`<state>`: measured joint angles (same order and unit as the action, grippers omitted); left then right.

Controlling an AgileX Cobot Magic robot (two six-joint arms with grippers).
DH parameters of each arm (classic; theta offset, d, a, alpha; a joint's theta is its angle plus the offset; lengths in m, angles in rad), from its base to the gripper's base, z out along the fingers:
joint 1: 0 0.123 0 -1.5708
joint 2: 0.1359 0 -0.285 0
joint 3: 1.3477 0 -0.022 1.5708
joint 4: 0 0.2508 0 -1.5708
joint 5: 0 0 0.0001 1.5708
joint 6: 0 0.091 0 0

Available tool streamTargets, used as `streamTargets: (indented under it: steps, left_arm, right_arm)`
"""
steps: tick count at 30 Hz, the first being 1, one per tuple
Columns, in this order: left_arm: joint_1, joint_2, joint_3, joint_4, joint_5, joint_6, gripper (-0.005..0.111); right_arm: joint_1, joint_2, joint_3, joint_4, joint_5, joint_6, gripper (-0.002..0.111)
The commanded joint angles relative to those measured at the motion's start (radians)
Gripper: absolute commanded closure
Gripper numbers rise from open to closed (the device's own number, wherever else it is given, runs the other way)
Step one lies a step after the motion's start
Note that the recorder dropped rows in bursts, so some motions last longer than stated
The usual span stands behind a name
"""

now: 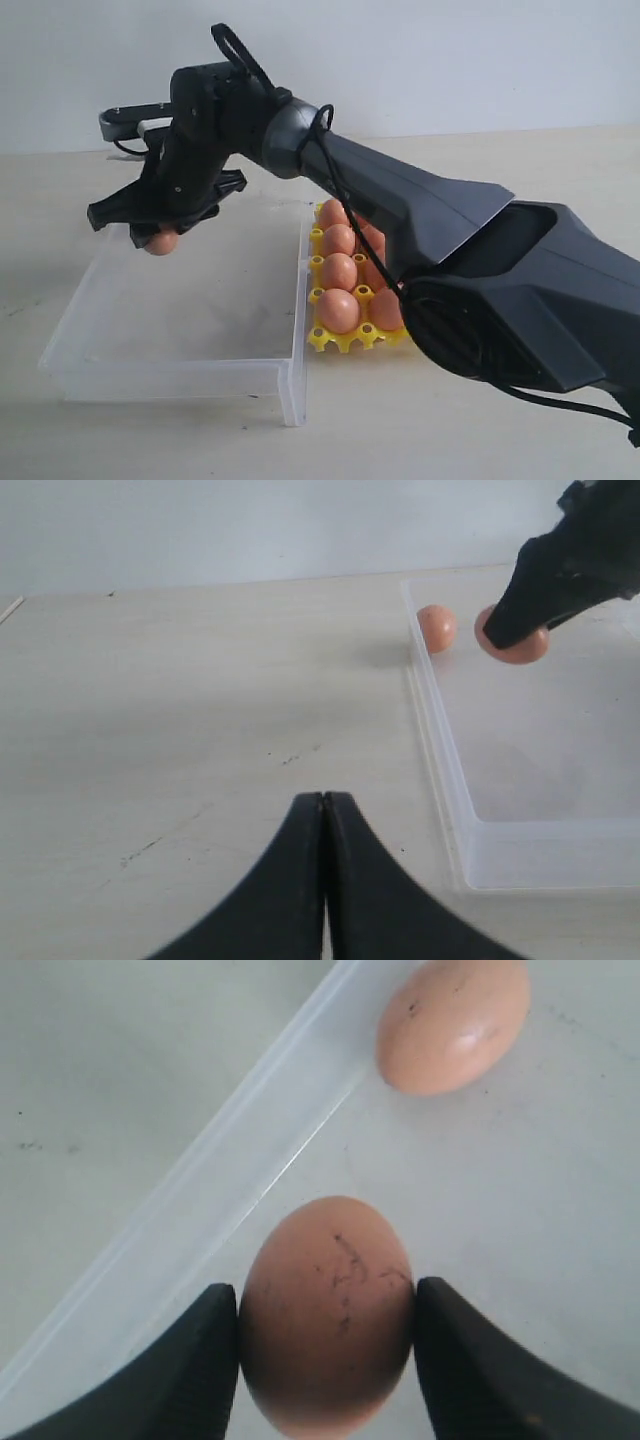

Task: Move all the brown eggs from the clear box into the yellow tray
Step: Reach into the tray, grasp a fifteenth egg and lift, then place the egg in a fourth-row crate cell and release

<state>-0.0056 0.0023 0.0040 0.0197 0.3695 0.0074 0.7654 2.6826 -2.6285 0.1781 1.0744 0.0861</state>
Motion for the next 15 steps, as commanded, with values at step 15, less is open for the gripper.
streamTargets:
  steps: [15]
  left_arm:
    - [-0.005,-0.002,-0.004,-0.004,-0.009,0.0,0.107]
  right_arm:
    - [-0.028,-0.264,0.326,-0.026,-0.046,-0.086,0.108]
